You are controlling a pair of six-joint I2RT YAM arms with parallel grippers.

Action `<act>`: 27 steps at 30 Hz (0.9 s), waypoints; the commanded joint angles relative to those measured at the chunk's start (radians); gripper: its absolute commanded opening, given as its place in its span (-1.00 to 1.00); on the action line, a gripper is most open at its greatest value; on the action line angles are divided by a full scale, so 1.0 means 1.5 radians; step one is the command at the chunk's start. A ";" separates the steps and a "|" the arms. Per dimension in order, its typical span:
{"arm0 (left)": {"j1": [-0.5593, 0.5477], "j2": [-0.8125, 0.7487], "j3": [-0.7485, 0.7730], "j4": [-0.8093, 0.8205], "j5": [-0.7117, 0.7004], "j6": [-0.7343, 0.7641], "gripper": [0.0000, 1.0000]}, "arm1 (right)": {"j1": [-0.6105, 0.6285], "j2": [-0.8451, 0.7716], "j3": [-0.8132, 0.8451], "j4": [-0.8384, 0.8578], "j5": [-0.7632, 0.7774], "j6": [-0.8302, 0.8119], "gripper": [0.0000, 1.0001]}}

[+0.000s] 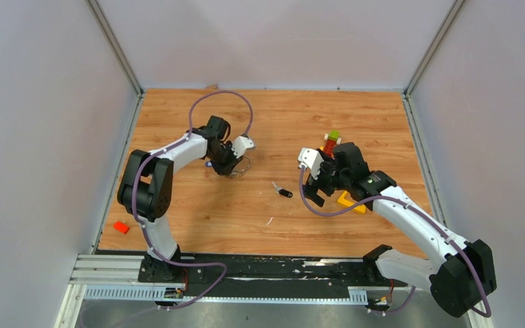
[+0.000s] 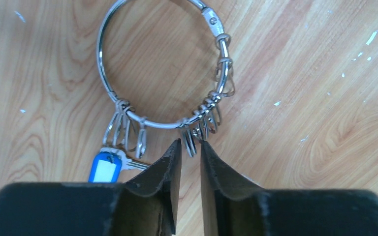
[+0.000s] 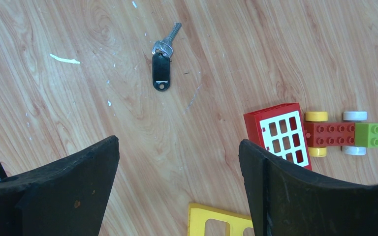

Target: Put the keys on the keyring

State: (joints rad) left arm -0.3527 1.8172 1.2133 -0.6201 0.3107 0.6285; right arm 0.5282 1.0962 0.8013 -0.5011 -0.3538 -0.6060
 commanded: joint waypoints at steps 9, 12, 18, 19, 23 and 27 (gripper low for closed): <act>-0.008 -0.041 -0.022 0.024 -0.049 -0.026 -0.05 | 0.004 0.000 0.016 0.003 -0.013 -0.012 0.82; -0.008 -0.035 -0.019 0.018 -0.050 -0.028 -0.09 | 0.005 0.000 0.016 0.003 -0.012 -0.012 0.82; 0.000 -0.019 -0.011 0.014 -0.048 -0.022 -0.16 | 0.004 0.000 0.016 0.003 -0.013 -0.014 0.82; 0.004 -0.016 -0.006 0.010 -0.042 -0.022 -0.19 | 0.005 0.000 0.016 0.003 -0.012 -0.014 0.82; 0.016 -0.012 0.009 -0.011 -0.014 -0.019 -0.23 | 0.005 0.002 0.016 0.002 -0.010 -0.015 0.82; 0.016 -0.033 0.008 -0.018 0.026 -0.022 -0.20 | 0.005 0.004 0.016 0.002 -0.009 -0.014 0.82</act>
State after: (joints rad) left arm -0.3321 1.8065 1.1908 -0.6270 0.2703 0.6041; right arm 0.5289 1.0962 0.8013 -0.5049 -0.3538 -0.6125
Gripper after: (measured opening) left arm 0.392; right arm 0.912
